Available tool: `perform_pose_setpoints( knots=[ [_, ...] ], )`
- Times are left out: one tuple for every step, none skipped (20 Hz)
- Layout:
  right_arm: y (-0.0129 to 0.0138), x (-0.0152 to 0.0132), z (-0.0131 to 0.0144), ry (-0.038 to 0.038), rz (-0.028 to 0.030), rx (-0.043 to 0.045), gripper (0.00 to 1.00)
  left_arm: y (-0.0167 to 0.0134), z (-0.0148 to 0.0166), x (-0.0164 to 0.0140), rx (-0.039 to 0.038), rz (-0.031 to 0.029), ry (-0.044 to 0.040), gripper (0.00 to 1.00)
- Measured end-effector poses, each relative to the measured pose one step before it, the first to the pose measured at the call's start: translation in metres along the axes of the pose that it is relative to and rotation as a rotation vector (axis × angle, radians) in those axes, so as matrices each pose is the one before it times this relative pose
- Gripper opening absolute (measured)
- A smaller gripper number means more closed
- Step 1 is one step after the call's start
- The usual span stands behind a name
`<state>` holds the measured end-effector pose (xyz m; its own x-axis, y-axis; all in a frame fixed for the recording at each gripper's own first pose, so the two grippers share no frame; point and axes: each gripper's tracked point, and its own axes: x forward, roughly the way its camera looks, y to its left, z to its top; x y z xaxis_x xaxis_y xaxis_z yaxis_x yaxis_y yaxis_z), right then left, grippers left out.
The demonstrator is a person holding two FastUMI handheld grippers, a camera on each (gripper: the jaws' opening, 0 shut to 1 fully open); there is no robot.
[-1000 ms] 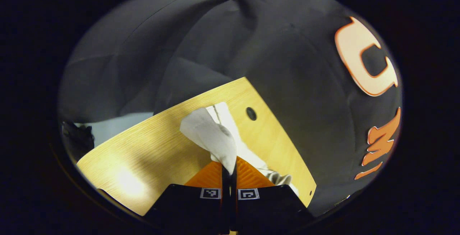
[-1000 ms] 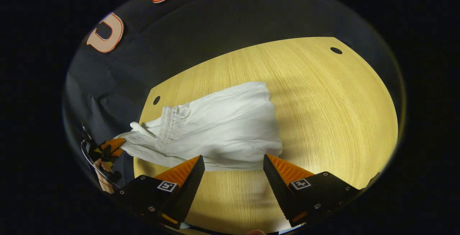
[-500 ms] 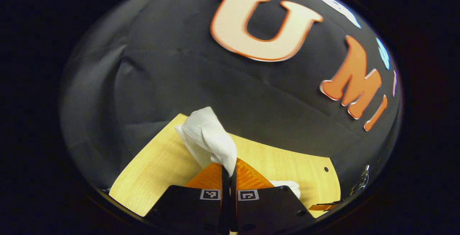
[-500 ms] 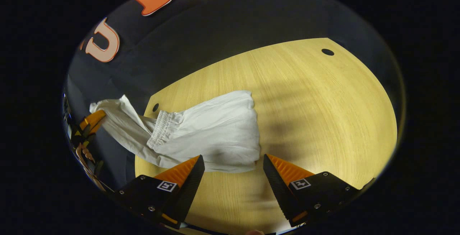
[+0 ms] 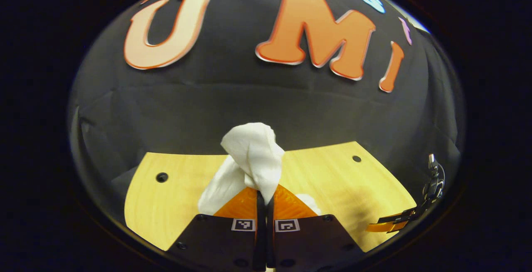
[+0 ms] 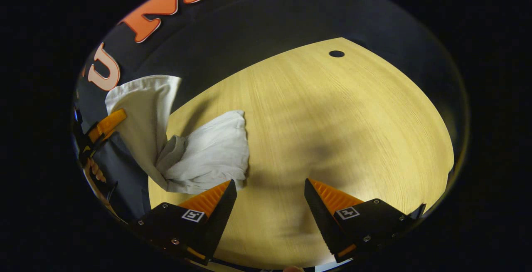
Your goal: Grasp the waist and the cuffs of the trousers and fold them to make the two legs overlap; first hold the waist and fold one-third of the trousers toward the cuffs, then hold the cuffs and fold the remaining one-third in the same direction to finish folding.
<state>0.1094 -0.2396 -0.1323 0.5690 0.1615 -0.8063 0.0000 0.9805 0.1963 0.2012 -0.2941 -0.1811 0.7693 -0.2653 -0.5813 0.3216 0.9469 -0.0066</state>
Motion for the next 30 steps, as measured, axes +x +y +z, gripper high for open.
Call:
perform_pose_setpoints(
  knots=[
    [-0.00677,-0.00204,-0.00133,0.00166,-0.00349,0.00952,0.99,-0.01166,-0.0083,0.01172,0.00993,-0.01946,0.02355,0.03],
    [-0.00773,-0.001,-0.00184,0.00122,-0.00426,0.00828,0.99,-0.00827,-0.0109,0.0132,0.00853,-0.01717,0.02403,0.04],
    [-0.0049,-0.00107,-0.00031,0.00305,-0.00345,0.00546,0.99,-0.01318,-0.01885,0.00701,0.00613,-0.0176,0.03054,0.04],
    [-0.00485,-0.00001,-0.00239,0.00272,-0.00249,0.00338,0.99,-0.01269,-0.01508,0.00945,0.00731,-0.01668,0.03073,0.04],
    [-0.00213,0.00139,-0.00148,0.00388,-0.00047,0.00053,0.99,-0.01135,-0.01791,0.0058,0.01065,-0.00884,0.03569,0.04],
    [-0.00203,0.00051,-0.00188,0.0032,0.00112,-0.00196,0.99,-0.00796,-0.01445,0.00178,0.01369,-0.00875,0.02987,0.02],
    [-0.00127,-0.00205,-0.00047,0.00401,0.00014,-0.00221,0.99,-0.00684,-0.0116,-0.00102,0.01689,-0.00385,0.02421,0.04],
    [-0.00103,-0.00055,-0.00031,0.00312,0.0017,-0.00297,0.99,-0.00823,-0.0127,0.00703,0.01629,-0.0028,0.02356,0.04],
    [0.00084,0.00137,-0.00138,0.00394,0.00241,-0.00278,0.99,-0.0045,-0.01014,-0.0019,0.01527,-0.002,0.02163,0.04],
    [0.00011,-0.00027,-0.00063,0.00207,0.00345,-0.00346,0.99,-0.00765,-0.00944,0.0036,0.01324,-0.00923,0.02172,0.02],
    [0.00086,0.00018,0.0,0.00217,0.00378,-0.00298,0.99,-0.00965,-0.00959,0.00432,0.00016,-0.02114,0.01893,0.08],
    [0.00041,-0.00126,0.00005,0.00262,0.0025,-0.00228,0.99,-0.006,-0.00425,-0.00148,-0.00988,-0.00665,0.01678,0.07],
    [0.00006,0.00048,-0.00057,0.00249,0.00077,-0.00238,0.99,-0.00288,-0.00469,0.00547,-0.02108,-0.00632,0.01062,0.21],
    [-0.00123,-0.00005,-0.00226,0.00138,0.00033,-0.00364,0.99,-0.00299,-0.00233,0.00297,-0.02668,-0.00268,0.01085,0.33],
    [0.00031,-0.0002,-0.00025,0.00099,-0.00013,-0.00347,0.99,-0.00518,-0.00352,0.00386,-0.02493,-0.01169,0.00483,0.43],
    [-0.00069,-0.00054,0.0,0.00095,-0.00021,-0.0037,0.99,-0.00464,-0.00299,0.00419,-0.01829,-0.01556,0.00241,0.46],
    [0.00071,-0.00027,-0.0004,0.00149,0.00024,-0.00282,0.99,-0.00404,-0.00084,-0.00323,-0.00579,-0.01852,0.00128,0.6],
    [-0.00048,0.0005,-0.00075,0.00133,-0.00068,-0.00266,0.99,-0.0031,0.00022,-0.00071,0.00071,-0.00789,-0.00233,0.74],
    [0.00006,0.00045,0.00022,-0.00035,0.00003,-0.00387,0.99,0.00119,0.00177,-0.00277,0.00265,0.00079,-0.01095,0.87],
    [0.00077,-0.0004,-0.00026,-0.00052,0.00178,-0.00448,0.98,0.00094,0.00371,-0.0029,0.00242,0.00294,-0.01361,0.89],
    [0.00171,-0.00109,0.00025,-0.0033,0.00444,-0.00574,0.98,0.00221,0.00192,-0.00357,0.00555,0.008,-0.01319,0.99],
    [0.00231,-0.00243,0.00265,-0.00377,0.0034,-0.00825,0.99,0.0037,0.00347,-0.00439,0.01071,0.01553,-0.01439,0.99],
    [0.00308,-0.00307,0.00281,-0.00648,0.00365,-0.01091,0.99,0.00709,0.00444,-0.00578,0.01181,0.02375,-0.02359,0.99],
    [0.00406,-0.00246,0.00483,-0.01001,0.00193,-0.01362,0.99,0.0068,0.0066,-0.00582,0.00942,0.02177,-0.02427,0.99],
    [0.00483,-0.00251,0.0047,-0.0112,0.00463,-0.01663,0.99,0.0055,0.0079,-0.00932,0.00304,0.01744,-0.02736,1.0],
    [0.00567,-0.00292,0.00664,-0.01303,0.00639,-0.01758,0.99,0.00443,0.00938,-0.00935,-0.00463,0.01559,-0.02675,1.0],
    [0.00654,-0.00309,0.00711,-0.01364,0.00849,-0.01386,0.99,0.00422,0.01017,-0.01121,-0.00849,0.01249,-0.02882,0.99],
    [0.00727,-0.00125,0.00682,-0.01241,0.01243,-0.01314,0.99,0.00564,0.01073,-0.00863,-0.01012,0.01292,-0.02886,1.0],
    [0.00769,-0.00087,0.00796,-0.01559,0.01294,-0.01199,0.99,0.0081,0.00291,-0.00744,-0.00997,0.01842,-0.03387,0.99],
    [0.00822,-0.00232,0.00842,-0.01838,0.01152,-0.01051,0.99,0.00892,0.01016,-0.0055,-0.00799,0.02293,-0.03832,0.99]
  ],
)
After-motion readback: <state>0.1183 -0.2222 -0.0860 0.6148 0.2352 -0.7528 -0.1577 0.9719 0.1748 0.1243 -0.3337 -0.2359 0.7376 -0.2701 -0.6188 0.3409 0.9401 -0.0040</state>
